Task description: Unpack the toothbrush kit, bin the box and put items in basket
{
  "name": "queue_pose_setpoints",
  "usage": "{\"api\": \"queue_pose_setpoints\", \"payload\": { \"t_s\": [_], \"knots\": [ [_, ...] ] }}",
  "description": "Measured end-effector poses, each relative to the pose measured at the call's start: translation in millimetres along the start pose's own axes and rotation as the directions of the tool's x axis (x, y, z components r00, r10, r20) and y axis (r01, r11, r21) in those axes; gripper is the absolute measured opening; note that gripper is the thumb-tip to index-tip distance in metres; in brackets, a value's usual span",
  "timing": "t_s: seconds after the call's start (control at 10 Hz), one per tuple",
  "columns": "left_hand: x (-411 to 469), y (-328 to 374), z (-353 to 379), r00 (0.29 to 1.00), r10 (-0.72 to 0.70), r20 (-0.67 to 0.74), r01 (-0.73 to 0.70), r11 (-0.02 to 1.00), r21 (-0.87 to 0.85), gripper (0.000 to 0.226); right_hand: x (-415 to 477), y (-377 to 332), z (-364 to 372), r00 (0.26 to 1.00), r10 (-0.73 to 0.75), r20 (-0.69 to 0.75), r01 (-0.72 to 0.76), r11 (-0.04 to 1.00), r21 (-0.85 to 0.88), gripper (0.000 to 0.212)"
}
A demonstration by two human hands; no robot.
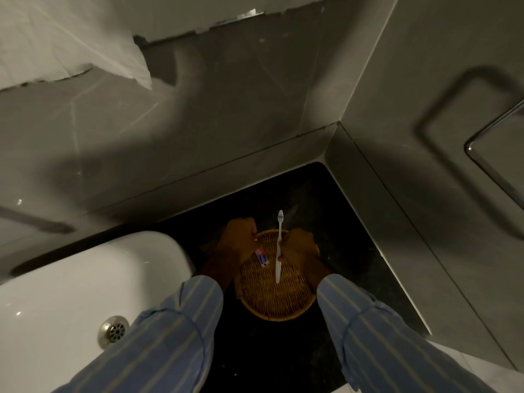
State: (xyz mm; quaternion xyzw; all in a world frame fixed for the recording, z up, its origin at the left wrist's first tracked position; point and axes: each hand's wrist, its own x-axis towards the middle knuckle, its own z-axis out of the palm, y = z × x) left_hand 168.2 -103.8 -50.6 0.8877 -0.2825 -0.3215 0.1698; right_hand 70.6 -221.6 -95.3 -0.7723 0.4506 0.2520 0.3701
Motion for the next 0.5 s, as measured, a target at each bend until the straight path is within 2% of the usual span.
{"api": "queue_pose_setpoints", "payload": {
  "t_s": [0.1,0.3,0.4,0.5],
  "knots": [
    [0,-3,1,1.000,0.002,0.008,-0.002,1.000,0.015,0.013,2,4,4,1.000,-0.019,-0.006,0.019,1.000,-0.018,0.015],
    [-6,-3,0,1.000,-0.018,0.018,0.018,1.000,0.021,0.014,-14,5,-4,1.000,-0.005,0.016,0.003,0.986,0.167,0.018],
    [-9,-1,-3,1.000,-0.029,0.008,0.028,0.999,0.027,0.016,-28,7,-16,0.999,-0.029,-0.022,0.033,0.985,0.171,0.021],
    [-21,3,-8,0.999,-0.020,-0.034,0.020,1.000,0.024,0.023,-66,10,-54,0.977,-0.114,-0.180,0.170,0.926,0.337,0.014]
  ]
}}
